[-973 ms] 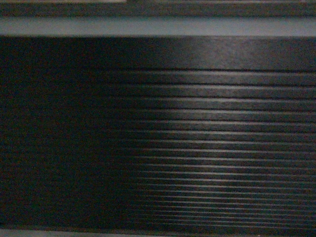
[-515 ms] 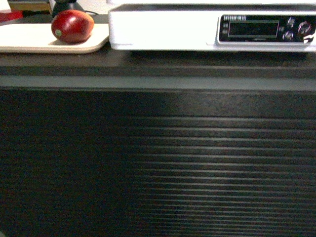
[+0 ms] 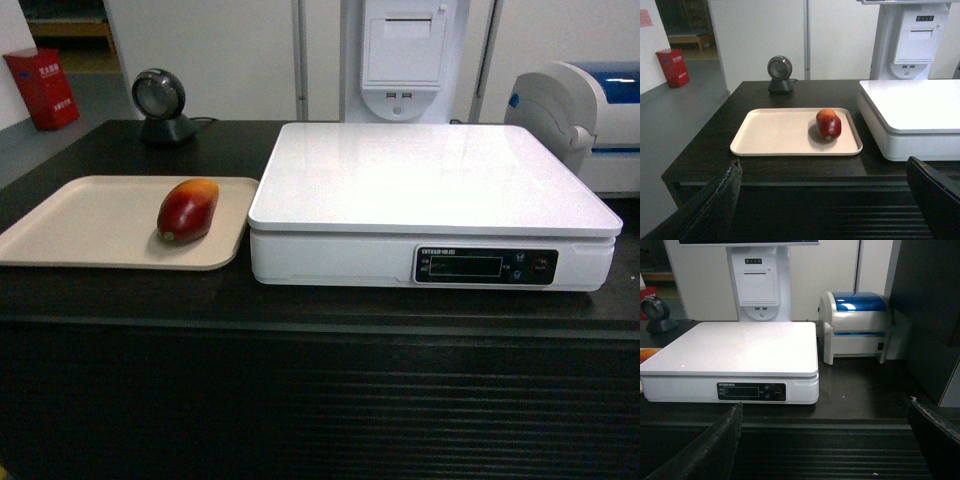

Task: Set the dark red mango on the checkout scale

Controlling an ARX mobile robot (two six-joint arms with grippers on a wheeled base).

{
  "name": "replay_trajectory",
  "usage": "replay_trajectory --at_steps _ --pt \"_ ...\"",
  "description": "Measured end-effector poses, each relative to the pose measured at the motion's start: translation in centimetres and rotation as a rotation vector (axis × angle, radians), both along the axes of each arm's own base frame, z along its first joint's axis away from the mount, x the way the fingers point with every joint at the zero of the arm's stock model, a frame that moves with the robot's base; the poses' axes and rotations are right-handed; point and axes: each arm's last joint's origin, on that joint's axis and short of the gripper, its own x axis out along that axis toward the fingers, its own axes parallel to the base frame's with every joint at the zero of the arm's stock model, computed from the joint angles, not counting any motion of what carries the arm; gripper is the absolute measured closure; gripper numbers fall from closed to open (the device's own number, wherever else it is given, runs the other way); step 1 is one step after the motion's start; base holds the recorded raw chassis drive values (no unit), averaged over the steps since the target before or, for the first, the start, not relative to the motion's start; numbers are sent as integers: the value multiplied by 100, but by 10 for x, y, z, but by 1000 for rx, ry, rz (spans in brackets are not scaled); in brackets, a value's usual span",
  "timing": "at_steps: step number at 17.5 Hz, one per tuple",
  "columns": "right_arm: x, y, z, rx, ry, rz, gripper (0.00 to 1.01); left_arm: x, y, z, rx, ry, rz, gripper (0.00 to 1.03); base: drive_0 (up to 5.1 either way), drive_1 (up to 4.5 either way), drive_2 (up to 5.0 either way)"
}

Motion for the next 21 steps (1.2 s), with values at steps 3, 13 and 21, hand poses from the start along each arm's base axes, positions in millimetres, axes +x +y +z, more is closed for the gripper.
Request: replay_trajectory --at_steps 3,13,21 --pt "0 0 0 0 0 0 3 0 0 0 0 1 0 5 0 0 0" --pt "0 0 0 0 0 0 3 0 0 0 0 1 0 5 0 0 0" --pt "0 0 0 0 0 0 3 0 0 0 0 1 0 5 0 0 0"
